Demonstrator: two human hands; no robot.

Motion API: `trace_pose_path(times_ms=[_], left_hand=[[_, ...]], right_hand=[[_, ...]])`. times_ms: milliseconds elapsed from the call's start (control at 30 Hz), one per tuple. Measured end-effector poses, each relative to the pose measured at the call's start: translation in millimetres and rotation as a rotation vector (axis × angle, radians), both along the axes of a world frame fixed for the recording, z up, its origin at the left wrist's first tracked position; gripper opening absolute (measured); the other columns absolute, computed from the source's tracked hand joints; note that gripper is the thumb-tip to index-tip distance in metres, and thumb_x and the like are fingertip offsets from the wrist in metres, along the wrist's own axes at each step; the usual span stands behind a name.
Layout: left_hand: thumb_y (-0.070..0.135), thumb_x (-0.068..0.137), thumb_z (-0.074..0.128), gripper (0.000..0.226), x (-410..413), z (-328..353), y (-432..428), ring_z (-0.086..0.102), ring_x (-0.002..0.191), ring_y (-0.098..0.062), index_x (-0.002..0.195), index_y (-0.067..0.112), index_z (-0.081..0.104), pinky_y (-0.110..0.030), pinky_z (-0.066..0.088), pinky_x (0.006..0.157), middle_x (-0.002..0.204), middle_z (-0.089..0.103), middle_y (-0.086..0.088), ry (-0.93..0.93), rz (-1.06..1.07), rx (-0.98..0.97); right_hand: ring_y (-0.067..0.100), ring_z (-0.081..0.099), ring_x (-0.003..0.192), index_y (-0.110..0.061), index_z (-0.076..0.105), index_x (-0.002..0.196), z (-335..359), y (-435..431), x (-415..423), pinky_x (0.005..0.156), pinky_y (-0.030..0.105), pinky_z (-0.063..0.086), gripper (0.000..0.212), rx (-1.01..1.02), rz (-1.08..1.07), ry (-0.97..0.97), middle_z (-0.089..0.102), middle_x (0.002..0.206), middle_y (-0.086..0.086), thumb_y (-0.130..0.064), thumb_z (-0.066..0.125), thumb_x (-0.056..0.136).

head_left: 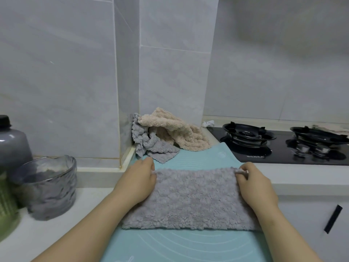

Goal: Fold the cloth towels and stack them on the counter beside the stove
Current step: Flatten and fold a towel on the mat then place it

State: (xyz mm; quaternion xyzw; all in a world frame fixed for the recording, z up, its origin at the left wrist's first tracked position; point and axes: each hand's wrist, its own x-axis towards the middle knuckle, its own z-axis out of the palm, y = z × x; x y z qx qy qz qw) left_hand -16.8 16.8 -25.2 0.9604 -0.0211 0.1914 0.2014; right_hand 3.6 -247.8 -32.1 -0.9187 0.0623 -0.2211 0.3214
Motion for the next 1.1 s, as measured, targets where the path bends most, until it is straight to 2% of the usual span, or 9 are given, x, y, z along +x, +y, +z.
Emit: trace_pose_path(times_ms=[100, 267, 333, 467, 600, 700, 867, 967, 1100], left_hand=[[0.017, 0.096, 0.045, 0.004, 5, -3, -1, 0.043, 0.065, -0.014, 0.092, 0.018, 0.044, -0.029, 0.027, 0.053, 0.069, 0.047, 0.002, -0.031, 0.009, -0.179], [0.003, 0.095, 0.039, 0.024, 16, -16, 6, 0.049, 0.090, -0.018, 0.104, 0.014, 0.058, -0.026, 0.032, 0.070, 0.106, 0.060, -0.006, -0.048, 0.061, -0.248], [-0.002, 0.093, 0.038, 0.029, 18, -16, 7, 0.049, 0.098, -0.020, 0.106, 0.012, 0.060, -0.025, 0.032, 0.074, 0.113, 0.057, -0.007, -0.044, 0.068, -0.237], [0.006, 0.091, 0.044, 0.022, 17, -12, 9, 0.048, 0.082, -0.017, 0.102, 0.018, 0.059, -0.026, 0.032, 0.067, 0.102, 0.057, -0.006, 0.073, 0.090, -0.171], [0.006, 0.089, 0.050, 0.019, 16, -7, 8, 0.048, 0.078, -0.017, 0.090, 0.022, 0.060, -0.026, 0.028, 0.064, 0.086, 0.058, -0.002, -0.077, 0.120, -0.258], [0.001, 0.091, 0.045, 0.027, 18, -16, 6, 0.051, 0.101, -0.021, 0.104, 0.016, 0.063, -0.024, 0.033, 0.074, 0.115, 0.058, -0.006, -0.068, 0.069, -0.178], [0.013, 0.096, 0.040, 0.039, 6, -7, -6, 0.015, 0.144, -0.020, 0.134, 0.021, 0.046, -0.033, 0.022, 0.114, 0.156, 0.013, -0.001, -0.091, -0.077, 0.020], [0.040, 0.099, 0.031, 0.047, -7, -2, -23, -0.006, 0.146, -0.014, 0.145, 0.035, 0.024, -0.038, 0.007, 0.119, 0.158, -0.001, 0.008, 0.118, -0.294, 0.142], [0.061, 0.093, 0.019, 0.055, -15, -15, -31, -0.012, 0.145, -0.013, 0.145, 0.049, 0.003, -0.039, -0.006, 0.118, 0.157, -0.010, 0.012, 0.437, -0.303, 0.379]], right_hand=[[0.028, 0.051, 0.082, -0.022, 0.052, 0.105, 3, 3, 1, 0.062, 0.034, 0.042, 0.013, 0.020, 0.024, -0.071, 0.061, 0.091, 0.006, -0.023, 0.041, 0.097], [0.026, 0.051, 0.085, -0.023, 0.031, 0.139, -1, 6, 1, 0.066, 0.034, 0.040, 0.044, -0.073, 0.059, 0.146, 0.056, 0.089, 0.002, -0.020, 0.041, 0.096], [0.025, 0.052, 0.087, -0.023, 0.027, 0.139, 3, 5, -1, 0.068, 0.033, 0.040, 0.049, -0.093, 0.039, 0.237, 0.056, 0.093, 0.003, -0.023, 0.043, 0.092], [0.025, 0.058, 0.089, -0.026, 0.033, 0.130, 8, 3, -7, 0.072, 0.033, 0.045, 0.048, -0.097, 0.036, 0.344, 0.060, 0.092, 0.002, -0.025, 0.049, 0.084], [0.027, 0.058, 0.082, -0.029, 0.039, 0.124, 7, 1, -4, 0.065, 0.033, 0.046, 0.042, -0.048, 0.021, 0.158, 0.063, 0.088, 0.002, -0.013, 0.044, 0.085], [0.025, 0.053, 0.085, -0.031, 0.035, 0.134, 7, 3, -2, 0.064, 0.033, 0.040, 0.046, -0.043, 0.025, 0.091, 0.061, 0.096, 0.002, -0.015, 0.042, 0.092], [0.025, 0.048, 0.088, -0.032, 0.017, 0.144, 10, 3, -9, 0.070, 0.032, 0.039, 0.058, -0.115, 0.019, 0.251, 0.056, 0.101, 0.003, -0.028, 0.043, 0.092], [0.028, 0.053, 0.103, -0.030, 0.025, 0.139, 14, 1, -11, 0.078, 0.034, 0.042, 0.054, -0.113, 0.012, 0.343, 0.056, 0.114, 0.004, -0.033, 0.044, 0.089], [0.026, 0.058, 0.097, -0.032, 0.031, 0.133, 14, -2, -13, 0.085, 0.037, 0.048, 0.053, -0.052, 0.005, 0.395, 0.060, 0.101, 0.001, -0.035, 0.048, 0.082]])
